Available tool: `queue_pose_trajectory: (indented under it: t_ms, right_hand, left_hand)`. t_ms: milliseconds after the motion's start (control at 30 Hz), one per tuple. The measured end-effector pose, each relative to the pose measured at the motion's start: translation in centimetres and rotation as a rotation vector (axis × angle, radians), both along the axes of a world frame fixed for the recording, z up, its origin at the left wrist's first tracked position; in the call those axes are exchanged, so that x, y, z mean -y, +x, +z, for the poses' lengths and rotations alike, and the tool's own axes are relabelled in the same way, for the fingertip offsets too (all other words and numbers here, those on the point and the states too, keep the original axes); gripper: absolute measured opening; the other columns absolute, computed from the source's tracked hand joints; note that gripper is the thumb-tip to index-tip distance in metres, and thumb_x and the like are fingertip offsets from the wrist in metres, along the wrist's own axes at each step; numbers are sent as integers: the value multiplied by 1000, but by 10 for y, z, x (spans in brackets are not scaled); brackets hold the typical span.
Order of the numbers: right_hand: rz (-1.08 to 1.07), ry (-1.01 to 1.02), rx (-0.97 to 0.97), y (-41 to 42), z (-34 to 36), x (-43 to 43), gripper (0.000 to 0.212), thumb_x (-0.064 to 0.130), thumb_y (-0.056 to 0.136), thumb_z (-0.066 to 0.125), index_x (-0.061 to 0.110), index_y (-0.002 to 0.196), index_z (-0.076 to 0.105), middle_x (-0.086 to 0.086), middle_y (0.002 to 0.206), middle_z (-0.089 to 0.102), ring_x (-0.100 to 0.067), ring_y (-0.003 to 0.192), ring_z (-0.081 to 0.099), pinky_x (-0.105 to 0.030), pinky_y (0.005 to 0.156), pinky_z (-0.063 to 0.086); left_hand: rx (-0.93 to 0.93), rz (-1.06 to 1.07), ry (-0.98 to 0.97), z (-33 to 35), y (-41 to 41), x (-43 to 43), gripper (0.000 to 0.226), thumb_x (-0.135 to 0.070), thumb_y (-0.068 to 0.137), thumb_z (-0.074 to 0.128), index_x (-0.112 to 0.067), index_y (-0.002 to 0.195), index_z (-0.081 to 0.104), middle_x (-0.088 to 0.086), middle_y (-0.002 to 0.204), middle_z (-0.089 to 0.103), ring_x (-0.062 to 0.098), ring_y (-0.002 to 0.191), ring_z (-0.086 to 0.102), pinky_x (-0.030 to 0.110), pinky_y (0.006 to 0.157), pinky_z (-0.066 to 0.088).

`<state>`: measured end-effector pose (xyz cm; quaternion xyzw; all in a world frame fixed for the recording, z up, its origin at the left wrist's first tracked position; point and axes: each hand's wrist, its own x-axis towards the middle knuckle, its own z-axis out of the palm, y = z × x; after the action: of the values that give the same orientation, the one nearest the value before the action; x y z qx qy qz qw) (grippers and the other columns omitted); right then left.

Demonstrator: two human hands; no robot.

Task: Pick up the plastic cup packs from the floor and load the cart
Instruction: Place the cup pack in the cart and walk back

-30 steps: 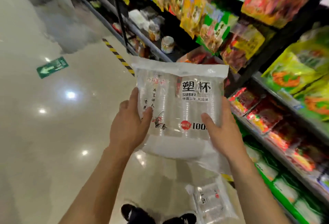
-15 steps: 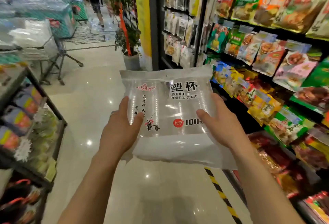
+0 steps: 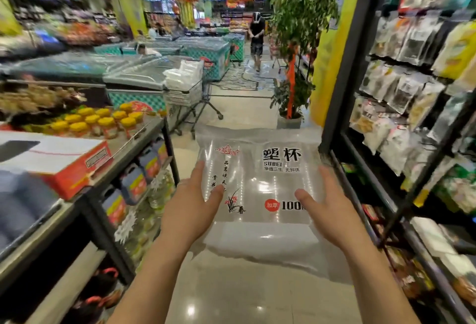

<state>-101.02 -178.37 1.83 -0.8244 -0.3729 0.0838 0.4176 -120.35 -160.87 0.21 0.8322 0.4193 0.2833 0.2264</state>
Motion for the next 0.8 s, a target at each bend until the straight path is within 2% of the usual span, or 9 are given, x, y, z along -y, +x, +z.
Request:
queue_pose_trajectory:
  t_ms: [233, 333, 533, 633, 700, 800]
  right_hand:
    - [111, -35, 9, 94, 12, -158, 79, 49, 93, 54, 26, 155, 10, -1, 158, 27, -24, 142, 30, -37, 109, 29]
    - [143, -40, 29, 120, 12, -222, 78, 50, 92, 53, 29, 154, 11, 1, 156, 32, -23, 139, 35, -38, 105, 33]
    - [189, -45, 63, 163, -2, -367, 73, 49, 92, 54, 30, 152, 16, 1, 147, 45, -25, 132, 45, -37, 95, 40]
    - [170, -73, 57, 183, -10, -449, 73, 51, 91, 54, 32, 151, 17, -3, 143, 48, -26, 125, 49, -40, 94, 41]
    - [161, -69, 59, 196, -12, -504, 71, 52, 89, 54, 32, 149, 21, -2, 137, 53, -25, 120, 54, -42, 93, 45]
    - [128, -78, 67, 215, -6, -583, 72, 48, 91, 55, 27, 151, 21, -3, 141, 50, -25, 124, 50, -40, 94, 42]
  left_hand:
    - [31, 85, -6, 1, 71, -135, 71, -59, 91, 44, -46, 150, 7, -1, 147, 45, 26, 127, 50, 42, 97, 46]
    - [25, 134, 11, 2, 95, -189, 70, -54, 93, 45, -40, 152, 9, 1, 145, 47, 25, 127, 48, 37, 90, 44]
    - [28, 158, -11, -19, 137, -331, 68, -54, 92, 46, -39, 150, 15, 7, 135, 54, 29, 121, 52, 40, 89, 46]
    - [-10, 171, -33, -30, 162, -415, 68, -56, 93, 43, -34, 151, 13, 12, 138, 50, 32, 124, 48, 41, 91, 42]
    - [-7, 165, -38, -33, 177, -472, 69, -55, 93, 43, -33, 151, 13, 16, 133, 52, 33, 121, 49, 42, 89, 42]
    - [-16, 144, -18, -29, 201, -553, 68, -55, 93, 43, -34, 150, 12, 17, 131, 54, 35, 118, 52, 42, 88, 44]
